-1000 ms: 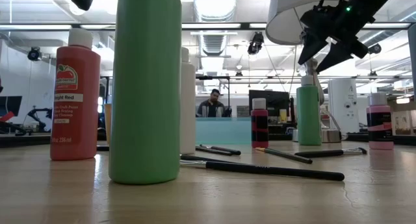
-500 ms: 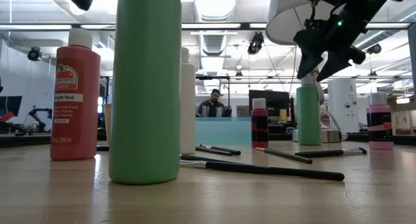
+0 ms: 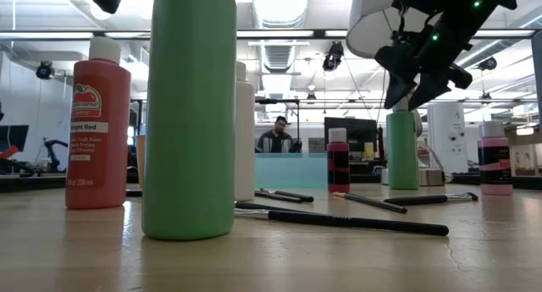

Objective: Pick & Place Paint Supplies
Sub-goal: Put the green paint bottle into the green bin

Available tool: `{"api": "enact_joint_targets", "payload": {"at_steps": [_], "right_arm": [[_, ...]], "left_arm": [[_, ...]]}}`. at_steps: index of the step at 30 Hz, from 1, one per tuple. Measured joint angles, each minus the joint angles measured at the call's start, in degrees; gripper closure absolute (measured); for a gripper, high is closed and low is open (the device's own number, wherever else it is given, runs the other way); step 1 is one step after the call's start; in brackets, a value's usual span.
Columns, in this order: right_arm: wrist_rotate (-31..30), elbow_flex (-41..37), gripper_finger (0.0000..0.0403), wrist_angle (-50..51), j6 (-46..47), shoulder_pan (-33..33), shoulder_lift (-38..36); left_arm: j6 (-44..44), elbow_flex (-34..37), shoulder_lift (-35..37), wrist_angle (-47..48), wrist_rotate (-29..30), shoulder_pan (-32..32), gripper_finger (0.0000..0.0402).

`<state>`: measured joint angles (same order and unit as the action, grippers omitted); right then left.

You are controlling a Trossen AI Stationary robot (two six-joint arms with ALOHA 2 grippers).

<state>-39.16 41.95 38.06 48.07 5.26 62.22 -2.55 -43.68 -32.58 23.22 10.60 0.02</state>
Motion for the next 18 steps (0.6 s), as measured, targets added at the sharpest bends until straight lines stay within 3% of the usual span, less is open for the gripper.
{"api": "enact_joint_targets", "payload": {"at_steps": [18], "right_arm": [[1.7, -0.1, 0.0263, -0.2, 0.4, 0.1, 0.9]], "left_arm": [[0.0, 0.0, 0.0, 0.0, 0.0, 0.0, 0.0378]]}}
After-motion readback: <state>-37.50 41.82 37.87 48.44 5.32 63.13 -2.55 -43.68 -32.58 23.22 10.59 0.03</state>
